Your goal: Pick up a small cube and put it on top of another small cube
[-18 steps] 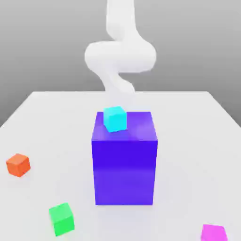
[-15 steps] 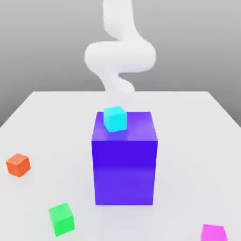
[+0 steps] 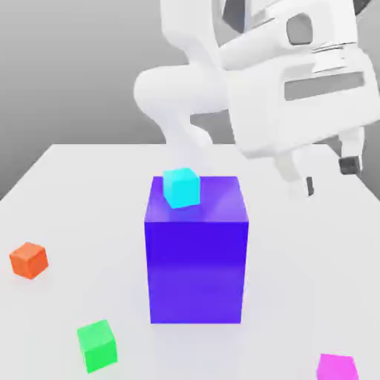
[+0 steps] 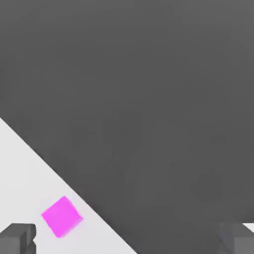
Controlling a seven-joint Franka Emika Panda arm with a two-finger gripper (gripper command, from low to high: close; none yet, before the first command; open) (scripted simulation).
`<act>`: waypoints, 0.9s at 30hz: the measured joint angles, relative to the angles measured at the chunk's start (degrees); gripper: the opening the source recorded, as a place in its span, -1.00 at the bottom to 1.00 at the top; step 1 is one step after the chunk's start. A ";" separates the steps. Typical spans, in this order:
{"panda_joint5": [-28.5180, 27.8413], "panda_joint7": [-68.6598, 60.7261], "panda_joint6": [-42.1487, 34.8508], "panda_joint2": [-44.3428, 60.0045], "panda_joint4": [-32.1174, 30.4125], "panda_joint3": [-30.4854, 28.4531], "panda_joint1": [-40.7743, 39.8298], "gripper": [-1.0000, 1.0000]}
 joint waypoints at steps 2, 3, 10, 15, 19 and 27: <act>0.04 -3.51 1.09 4.02 0.30 0.57 1.35 0.00; -0.12 -5.14 1.65 6.01 0.45 0.79 1.75 0.00; -5.01 -13.96 5.97 19.41 1.31 2.74 3.78 0.00; -9.61 -17.02 10.54 28.90 2.43 2.90 5.53 0.00; -9.38 -17.50 14.77 34.58 3.64 3.21 5.40 -1.00; -9.70 -17.36 12.14 31.31 2.91 2.97 5.62 -1.00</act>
